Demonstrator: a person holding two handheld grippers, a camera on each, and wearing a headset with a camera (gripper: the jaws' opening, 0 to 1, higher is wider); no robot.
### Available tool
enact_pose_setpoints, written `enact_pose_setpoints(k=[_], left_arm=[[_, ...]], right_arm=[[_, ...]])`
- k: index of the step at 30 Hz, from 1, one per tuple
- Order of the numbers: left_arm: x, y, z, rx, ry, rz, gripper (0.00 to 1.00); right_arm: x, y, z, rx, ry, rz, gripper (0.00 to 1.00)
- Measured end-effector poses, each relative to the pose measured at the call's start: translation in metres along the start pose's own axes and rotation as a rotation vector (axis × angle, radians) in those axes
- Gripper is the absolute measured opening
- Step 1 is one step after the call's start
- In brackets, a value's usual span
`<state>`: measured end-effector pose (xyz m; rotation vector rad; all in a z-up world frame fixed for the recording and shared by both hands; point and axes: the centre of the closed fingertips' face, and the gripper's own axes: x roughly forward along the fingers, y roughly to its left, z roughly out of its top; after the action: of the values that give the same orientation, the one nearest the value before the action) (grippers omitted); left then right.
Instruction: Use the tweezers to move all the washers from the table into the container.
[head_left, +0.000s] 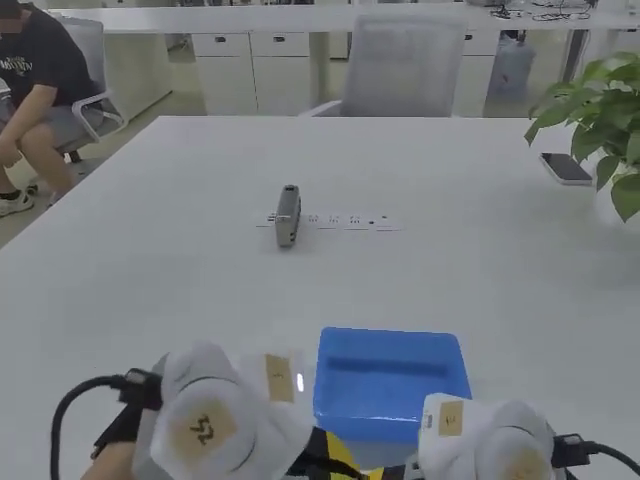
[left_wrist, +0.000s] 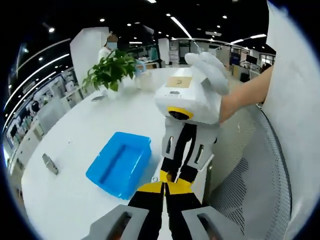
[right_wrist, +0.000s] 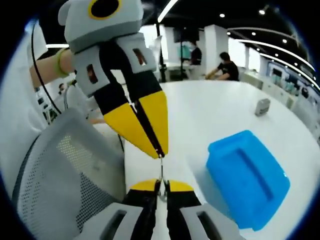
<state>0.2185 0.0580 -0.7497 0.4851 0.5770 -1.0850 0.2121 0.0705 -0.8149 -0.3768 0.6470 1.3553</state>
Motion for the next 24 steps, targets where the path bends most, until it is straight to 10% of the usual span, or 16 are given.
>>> enact_pose_setpoints(k=[12,24], left_arm=[[-0.03,0.007,-0.003,-0.391,-0.301,0.186,0.29],[-0.033,0.019,0.001,-0.497,-0.476,0.374,0.76]], right_arm=[[-0.006,-0.01,0.001,0.188,-0.102,-0.024,0.02],[-0.031,-0.019,0.023,0.231,-0.16,-0.073,0.02]])
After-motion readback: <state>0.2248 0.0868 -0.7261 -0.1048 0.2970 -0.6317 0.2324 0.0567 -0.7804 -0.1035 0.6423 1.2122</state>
